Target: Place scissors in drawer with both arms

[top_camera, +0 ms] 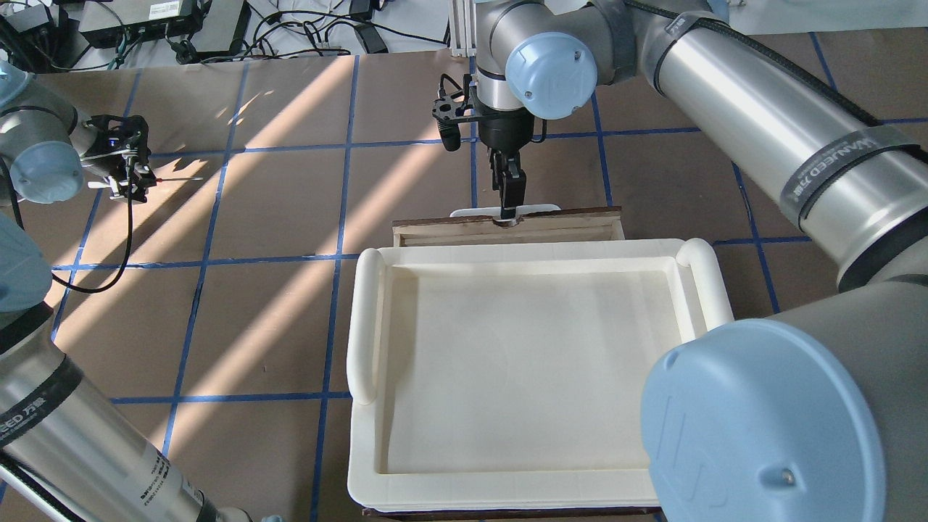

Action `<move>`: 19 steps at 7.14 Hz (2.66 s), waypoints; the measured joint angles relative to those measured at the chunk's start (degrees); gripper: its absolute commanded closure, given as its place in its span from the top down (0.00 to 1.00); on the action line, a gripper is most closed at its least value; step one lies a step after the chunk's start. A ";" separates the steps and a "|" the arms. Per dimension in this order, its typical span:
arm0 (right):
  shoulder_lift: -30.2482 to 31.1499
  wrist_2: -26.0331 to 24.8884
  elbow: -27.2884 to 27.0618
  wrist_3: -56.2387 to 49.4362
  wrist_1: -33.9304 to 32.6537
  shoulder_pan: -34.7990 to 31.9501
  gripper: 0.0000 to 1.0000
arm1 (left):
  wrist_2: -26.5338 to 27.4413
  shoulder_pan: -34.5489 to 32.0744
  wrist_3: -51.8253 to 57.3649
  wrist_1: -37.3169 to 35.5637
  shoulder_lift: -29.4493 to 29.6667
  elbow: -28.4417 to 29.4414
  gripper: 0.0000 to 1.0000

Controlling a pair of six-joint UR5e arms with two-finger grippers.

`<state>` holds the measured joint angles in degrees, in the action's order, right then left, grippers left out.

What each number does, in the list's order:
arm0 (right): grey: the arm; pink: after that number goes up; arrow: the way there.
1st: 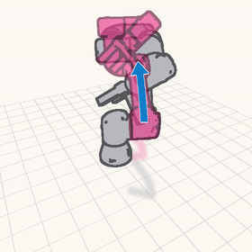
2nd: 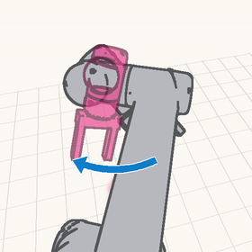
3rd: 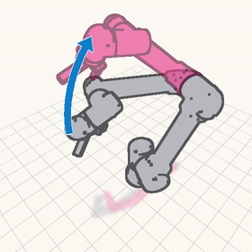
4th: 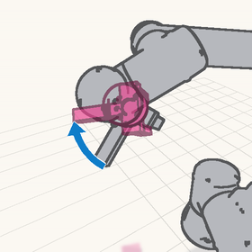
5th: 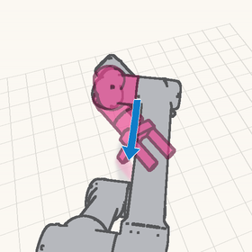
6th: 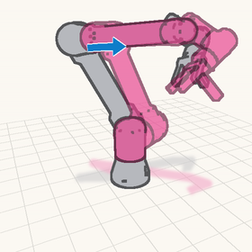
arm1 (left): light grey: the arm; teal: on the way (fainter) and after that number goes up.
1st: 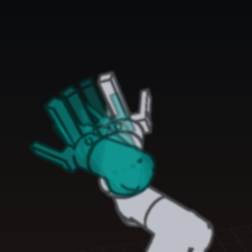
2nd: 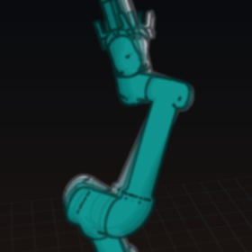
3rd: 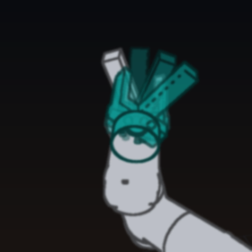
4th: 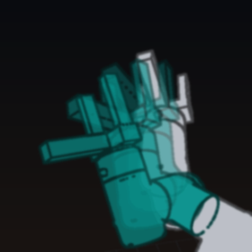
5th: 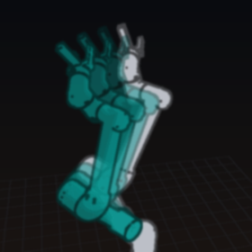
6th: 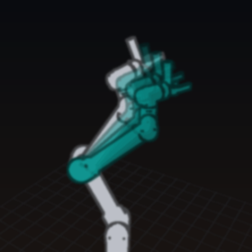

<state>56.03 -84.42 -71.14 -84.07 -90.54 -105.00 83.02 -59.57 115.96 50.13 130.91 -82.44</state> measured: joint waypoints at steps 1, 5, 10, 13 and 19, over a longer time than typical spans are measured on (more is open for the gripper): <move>-0.24 0.09 0.45 -0.25 -0.49 0.46 0.70 | -0.33 -0.44 -0.01 0.25 -0.68 0.00 0.00; -1.17 0.51 1.04 -0.50 -3.51 1.16 0.68 | 0.38 -6.13 -4.06 7.36 -6.80 -0.05 0.00; -1.41 0.71 1.90 -1.23 -4.88 1.27 0.83 | 3.01 -14.91 -14.66 15.09 -13.76 -0.69 0.00; 0.16 1.09 1.94 3.74 -7.97 1.76 1.00 | 4.97 -21.91 -21.94 17.40 -16.81 -1.01 0.00; 21.58 -0.18 -7.88 31.68 -8.33 11.80 1.00 | 4.40 -34.13 -32.50 21.11 -22.21 -2.07 0.00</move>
<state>77.60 -84.60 -79.02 -52.39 -98.86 -93.20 87.42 -93.70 83.46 71.25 108.70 -84.51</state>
